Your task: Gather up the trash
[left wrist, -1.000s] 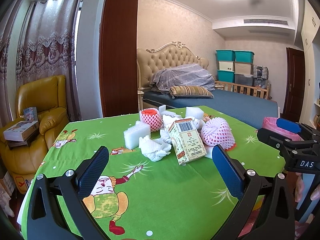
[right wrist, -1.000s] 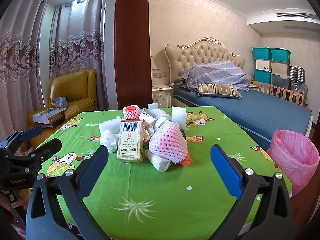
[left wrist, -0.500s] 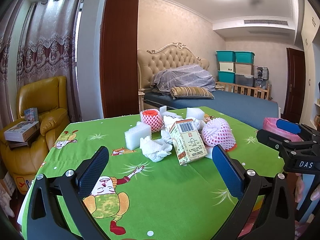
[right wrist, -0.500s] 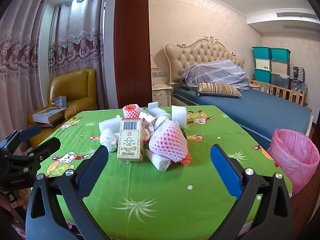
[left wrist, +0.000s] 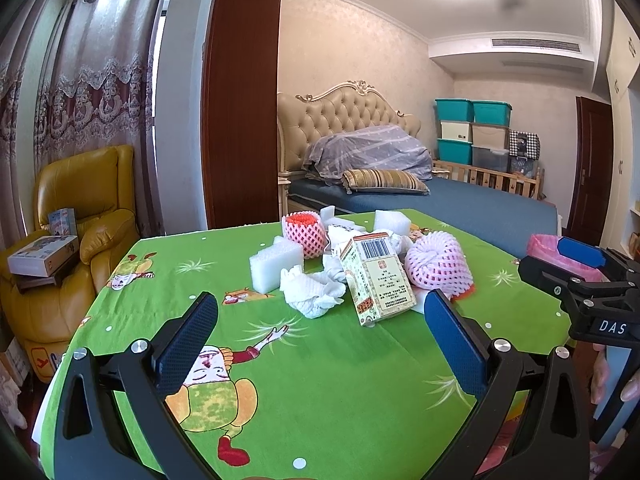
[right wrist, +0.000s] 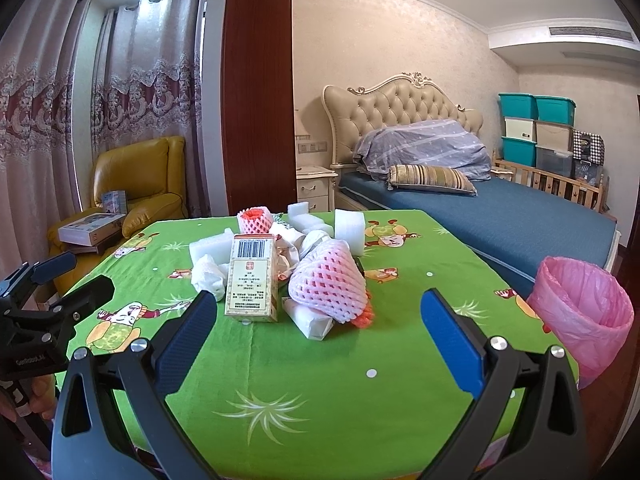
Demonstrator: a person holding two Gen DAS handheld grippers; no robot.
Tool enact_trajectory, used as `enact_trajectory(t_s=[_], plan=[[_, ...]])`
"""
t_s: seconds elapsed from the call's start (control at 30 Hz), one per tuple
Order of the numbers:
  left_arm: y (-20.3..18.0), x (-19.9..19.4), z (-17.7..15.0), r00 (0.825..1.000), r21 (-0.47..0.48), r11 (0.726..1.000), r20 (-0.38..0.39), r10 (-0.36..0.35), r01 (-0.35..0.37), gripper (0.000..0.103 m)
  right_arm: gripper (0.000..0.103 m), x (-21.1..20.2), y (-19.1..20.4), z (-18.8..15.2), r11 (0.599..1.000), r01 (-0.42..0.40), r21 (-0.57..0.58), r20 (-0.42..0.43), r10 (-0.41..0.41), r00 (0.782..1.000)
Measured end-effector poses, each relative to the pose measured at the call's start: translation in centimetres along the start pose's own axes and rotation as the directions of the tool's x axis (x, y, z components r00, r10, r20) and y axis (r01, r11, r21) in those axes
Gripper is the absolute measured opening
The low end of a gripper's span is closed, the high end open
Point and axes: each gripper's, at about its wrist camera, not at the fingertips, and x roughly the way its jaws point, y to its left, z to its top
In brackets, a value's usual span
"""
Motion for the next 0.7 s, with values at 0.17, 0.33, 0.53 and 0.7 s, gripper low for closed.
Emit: enact_trajectory(t_s=[0.17,0.33,0.53,0.7], plan=[[0.03,0.09,-0.05,1.000,-0.004,1.000,-0.005,0.000,0.000,0.097,0.099,0.03,-0.09,0.03,1.000,0.005,0.001,-0.002,-0.005,1.000],[0.24,0.19,-0.28,1.000,-0.009,1.000,-0.012,0.001,-0.001,0.097,0.099,0.07,-0.08,-0.02,1.000,0.016,-0.009,-0.002,-0.016,1.000],[0.44,0.54,-0.38,1.000,-0.014,1.000,-0.024,-0.001,0.000,0.097,0.099,0.13,-0.04,-0.04,1.000,0.023,-0.012,-0.005,-0.023,1.000],[0.39,0.69,-0.46,1.000,-0.017,1.000,-0.029,-0.001,0.001,0.097,0.099,0.33,-0.09,-0.12,1.000,0.028,-0.012,-0.012,-0.028,1.000]])
